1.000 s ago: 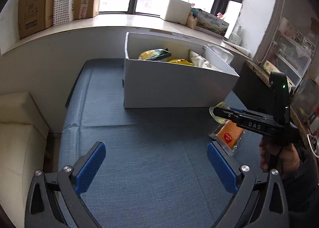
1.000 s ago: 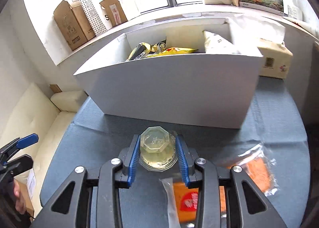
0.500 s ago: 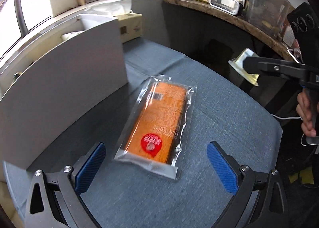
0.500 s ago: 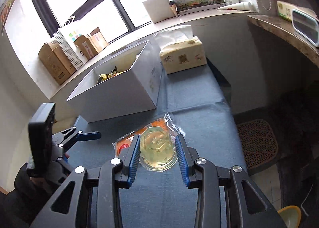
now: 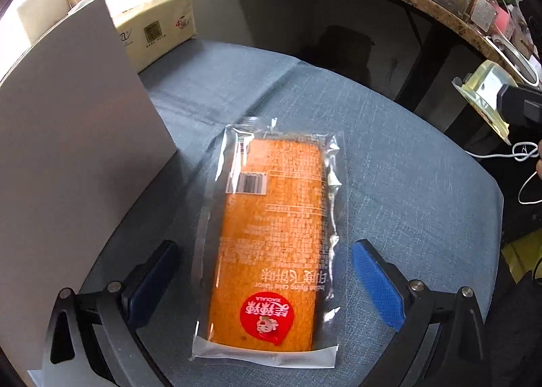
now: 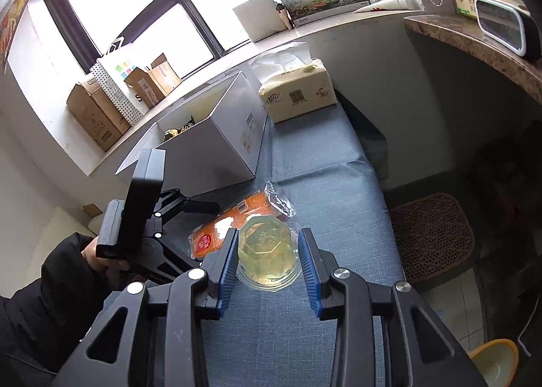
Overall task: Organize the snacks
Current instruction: 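Hold the jelly cup in the right tool while the left tool grasps the orange cake loaf, then lower the jelly cup and cake loaf into the white box, open both tools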
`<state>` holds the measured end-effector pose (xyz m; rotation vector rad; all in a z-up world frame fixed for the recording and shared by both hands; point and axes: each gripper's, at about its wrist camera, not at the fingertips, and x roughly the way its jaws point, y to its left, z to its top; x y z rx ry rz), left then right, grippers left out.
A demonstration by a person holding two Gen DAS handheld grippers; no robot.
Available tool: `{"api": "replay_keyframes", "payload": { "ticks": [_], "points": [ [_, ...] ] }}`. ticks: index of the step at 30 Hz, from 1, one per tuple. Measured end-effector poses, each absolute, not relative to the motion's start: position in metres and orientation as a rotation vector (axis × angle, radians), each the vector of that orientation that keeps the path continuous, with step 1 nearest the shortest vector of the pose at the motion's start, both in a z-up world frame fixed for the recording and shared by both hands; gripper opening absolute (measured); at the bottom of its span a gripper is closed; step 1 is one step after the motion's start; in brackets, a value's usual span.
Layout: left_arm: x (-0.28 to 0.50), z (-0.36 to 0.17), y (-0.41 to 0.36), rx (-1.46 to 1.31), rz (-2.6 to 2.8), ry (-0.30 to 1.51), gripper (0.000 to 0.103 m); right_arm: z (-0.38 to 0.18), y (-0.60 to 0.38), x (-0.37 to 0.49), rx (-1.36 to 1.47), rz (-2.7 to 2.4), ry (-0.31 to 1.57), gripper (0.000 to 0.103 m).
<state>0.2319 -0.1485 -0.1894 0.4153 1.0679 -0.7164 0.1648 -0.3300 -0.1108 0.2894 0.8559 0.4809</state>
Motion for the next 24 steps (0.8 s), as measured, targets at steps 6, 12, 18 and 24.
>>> {"api": "replay_keyframes", "payload": {
  "ticks": [6, 12, 18, 24],
  "points": [
    [0.229, -0.186, -0.148, 0.412, -0.725, 1.044, 0.090, -0.116, -0.323, 0.167, 0.279, 0.489, 0.874, 0.038],
    [0.225, -0.174, -0.133, 0.349, -0.712, 1.033, 0.060, -0.117, -0.319, 0.166, 0.278, 0.483, 0.881, 0.038],
    [0.208, -0.168, -0.116, 0.264, -0.695, 1.002, 0.060, -0.111, -0.310, 0.166, 0.259, 0.496, 0.874, 0.038],
    [0.178, -0.131, -0.072, 0.163, -0.610, 0.905, 0.060, -0.099, -0.297, 0.167, 0.234, 0.520, 0.857, 0.038]
  ]
}}
